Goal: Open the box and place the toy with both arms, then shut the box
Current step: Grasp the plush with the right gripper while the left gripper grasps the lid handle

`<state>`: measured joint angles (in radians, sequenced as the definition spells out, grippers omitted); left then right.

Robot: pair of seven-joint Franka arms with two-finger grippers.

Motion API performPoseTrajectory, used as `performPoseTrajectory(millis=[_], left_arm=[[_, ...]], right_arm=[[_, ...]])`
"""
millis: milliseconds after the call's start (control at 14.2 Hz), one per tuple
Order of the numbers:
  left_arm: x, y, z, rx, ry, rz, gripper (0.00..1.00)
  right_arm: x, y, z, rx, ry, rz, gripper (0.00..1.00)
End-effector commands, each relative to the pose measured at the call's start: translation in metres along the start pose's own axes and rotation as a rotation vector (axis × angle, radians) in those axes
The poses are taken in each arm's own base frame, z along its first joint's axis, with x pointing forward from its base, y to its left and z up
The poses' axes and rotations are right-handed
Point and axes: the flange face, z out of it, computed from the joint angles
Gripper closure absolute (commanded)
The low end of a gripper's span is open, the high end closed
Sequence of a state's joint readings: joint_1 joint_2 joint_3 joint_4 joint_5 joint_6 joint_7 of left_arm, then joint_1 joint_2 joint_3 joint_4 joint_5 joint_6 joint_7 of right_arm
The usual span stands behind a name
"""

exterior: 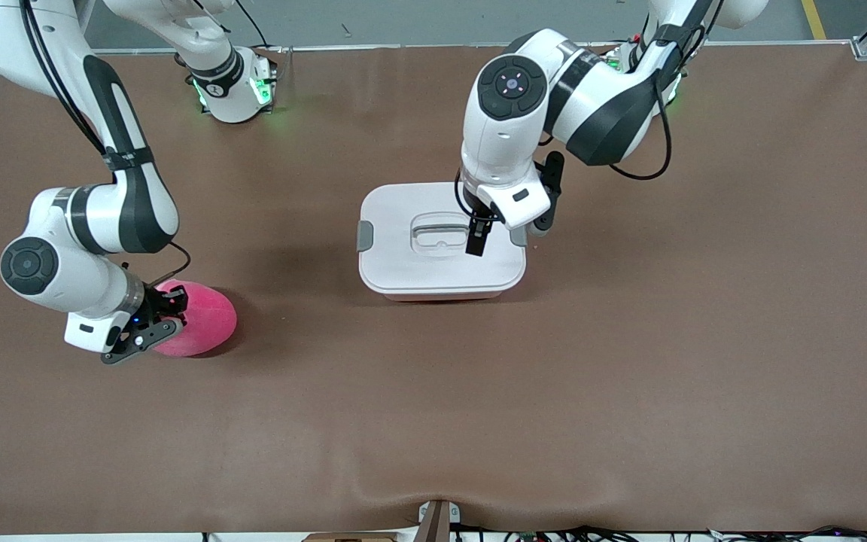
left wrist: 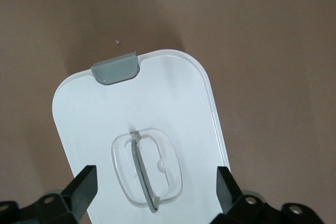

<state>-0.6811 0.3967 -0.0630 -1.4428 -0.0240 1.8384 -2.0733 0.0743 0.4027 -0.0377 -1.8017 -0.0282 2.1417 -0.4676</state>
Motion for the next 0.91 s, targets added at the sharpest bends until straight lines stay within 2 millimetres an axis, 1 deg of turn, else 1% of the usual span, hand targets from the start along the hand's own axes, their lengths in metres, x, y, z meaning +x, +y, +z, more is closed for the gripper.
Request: performPoseTrajectory(millis=[0, 140, 281, 351, 421, 491, 561, 702, 842], left_arm=[[-0.01, 0.004, 0.004, -0.022, -0.028, -0.057, 0.0], [-0.025, 0.0, 0.022, -0.007, -0.014, -0.075, 0.0], [-0.032, 0.001, 0.034, -0.015, -0.018, -0.121, 0.0], [-0.035, 0.0, 0.039, -0.012, -0.014, -0.131, 0.0], [-0.041, -0.001, 0.049, -0.007, -0.011, -0.136, 0.0], [-0.046, -0.003, 0.053, -0.007, -0.008, -0.147, 0.0], [-0.048, -0.005, 0.062, -0.002, -0.002, -0.154, 0.0], [-0.054, -0.01, 0.073, -0.002, -0.001, -0.152, 0.0], [-0.055, -0.012, 0.086, -0.003, -0.002, -0.174, 0.0]], right_arm=[[-0.001, 0.004, 0.002, -0.018, -0.008, -0.059, 1.0], [0.002, 0.002, -0.002, -0.061, -0.021, -0.15, 1.0], [0.005, 0.004, -0.012, -0.146, -0.052, -0.265, 1.0], [0.009, 0.002, -0.02, -0.168, -0.05, -0.318, 1.0], [0.013, -0.001, -0.027, -0.178, -0.045, -0.37, 1.0], [0.014, 0.0, -0.034, -0.186, -0.041, -0.415, 1.0], [0.017, 0.002, -0.042, -0.197, -0.033, -0.46, 1.0], [0.022, 0.007, -0.061, -0.236, -0.028, -0.564, 1.0], [0.026, 0.011, -0.087, -0.294, -0.028, -0.649, 1.0]])
